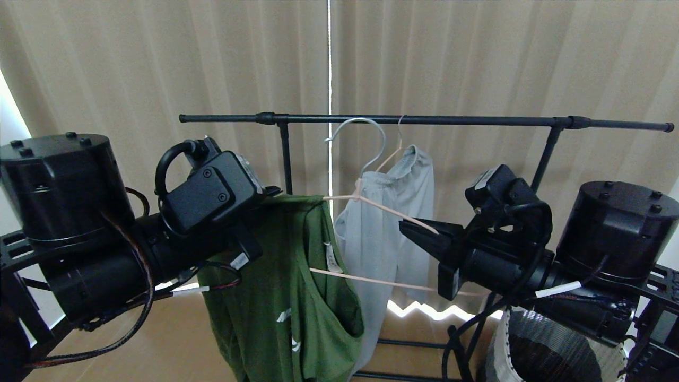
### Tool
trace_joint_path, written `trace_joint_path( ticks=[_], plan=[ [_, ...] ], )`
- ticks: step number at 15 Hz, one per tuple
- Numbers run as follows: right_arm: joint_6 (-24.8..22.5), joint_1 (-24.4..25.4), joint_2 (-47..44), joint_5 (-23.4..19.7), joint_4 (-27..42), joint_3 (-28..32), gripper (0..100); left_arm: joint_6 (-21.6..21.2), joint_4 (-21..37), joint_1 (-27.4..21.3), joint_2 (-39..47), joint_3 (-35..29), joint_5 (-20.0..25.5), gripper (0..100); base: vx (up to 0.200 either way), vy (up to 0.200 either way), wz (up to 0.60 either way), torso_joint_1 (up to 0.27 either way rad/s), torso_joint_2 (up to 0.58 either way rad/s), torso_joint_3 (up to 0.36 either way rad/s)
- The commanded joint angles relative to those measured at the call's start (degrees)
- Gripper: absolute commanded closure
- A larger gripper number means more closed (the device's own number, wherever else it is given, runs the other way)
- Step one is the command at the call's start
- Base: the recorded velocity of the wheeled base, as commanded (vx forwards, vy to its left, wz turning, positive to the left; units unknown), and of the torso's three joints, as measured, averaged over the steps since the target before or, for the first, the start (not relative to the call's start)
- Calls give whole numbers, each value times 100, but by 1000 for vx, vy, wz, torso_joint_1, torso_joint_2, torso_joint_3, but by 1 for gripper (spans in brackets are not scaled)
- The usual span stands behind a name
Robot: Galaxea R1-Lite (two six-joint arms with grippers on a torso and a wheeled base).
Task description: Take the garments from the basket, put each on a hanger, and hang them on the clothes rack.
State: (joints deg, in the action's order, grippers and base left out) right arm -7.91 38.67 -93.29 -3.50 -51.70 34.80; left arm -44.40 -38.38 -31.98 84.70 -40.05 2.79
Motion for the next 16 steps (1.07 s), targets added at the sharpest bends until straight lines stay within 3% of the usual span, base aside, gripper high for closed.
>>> trace_joint_path(
  ticks=[1,5,11,16],
  plan=[
    [-9,0,13,16,2,26,0,1,-3,16,-68,14,-15,100,0,0,0,0,0,0],
    [9,-8,57,25,-16,18,0,1,-3,209,-85,14,-121,100,0,0,0,0,0,0],
    [0,-26,145,165,-7,-290,0,124,-3,473,-208,32,-1633,100,0,0,0,0,0,0],
    [9,27,-31,157,-7,-299,0,608,-3,455,-287,-65,-1975,100,0,0,0,0,0,0]
  ],
)
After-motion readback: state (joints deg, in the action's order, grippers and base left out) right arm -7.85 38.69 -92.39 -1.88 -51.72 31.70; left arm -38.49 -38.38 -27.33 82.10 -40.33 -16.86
